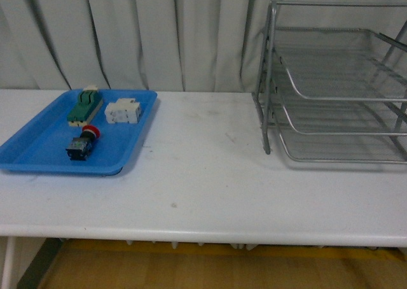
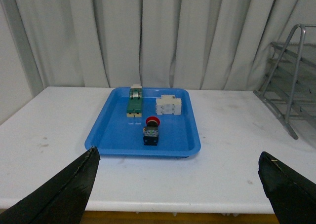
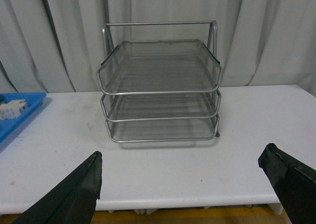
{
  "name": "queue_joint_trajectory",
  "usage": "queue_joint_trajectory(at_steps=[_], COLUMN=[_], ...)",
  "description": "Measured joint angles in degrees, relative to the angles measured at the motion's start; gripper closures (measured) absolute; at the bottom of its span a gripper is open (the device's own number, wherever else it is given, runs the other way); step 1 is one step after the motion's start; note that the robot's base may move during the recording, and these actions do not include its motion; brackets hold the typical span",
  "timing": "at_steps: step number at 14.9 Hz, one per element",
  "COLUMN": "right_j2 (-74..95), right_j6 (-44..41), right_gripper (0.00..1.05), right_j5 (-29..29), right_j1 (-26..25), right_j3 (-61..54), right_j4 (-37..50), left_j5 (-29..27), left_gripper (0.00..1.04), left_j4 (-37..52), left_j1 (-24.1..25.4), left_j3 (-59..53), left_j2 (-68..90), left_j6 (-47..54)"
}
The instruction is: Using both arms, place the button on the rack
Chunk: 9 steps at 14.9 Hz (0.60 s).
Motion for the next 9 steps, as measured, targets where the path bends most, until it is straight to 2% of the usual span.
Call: queue_joint_trajectory(at_steps=[5,6,7,9], right_j2=[0.0,1.7,7.7,22.9], right_j6=[0.0,1.1,3.3,9.8], right_gripper=[0.06,0.06,0.06,0.06], right_j5=[0.0,1.5,1.1,-4.7], right_j1=[0.0,-0.1,-1.0,-7.1], right_j3=[0.0,1.7,4.3,7.2], right_j4=[-0.1,-5.8,-10.1,-4.0], left_j5=[0.0,0.0,0.0,0.0], left_gripper=[0.07,0.07,0.07,0.07], left_j4=[0.0,0.0,0.0,0.1], left_j1=[0.0,0.0,0.0,0.0], left_j3=[0.0,0.0,0.0,0.0], left_j2=[0.0,0.0,0.0,0.0], left_j6=[0.0,0.0,0.0,0.0])
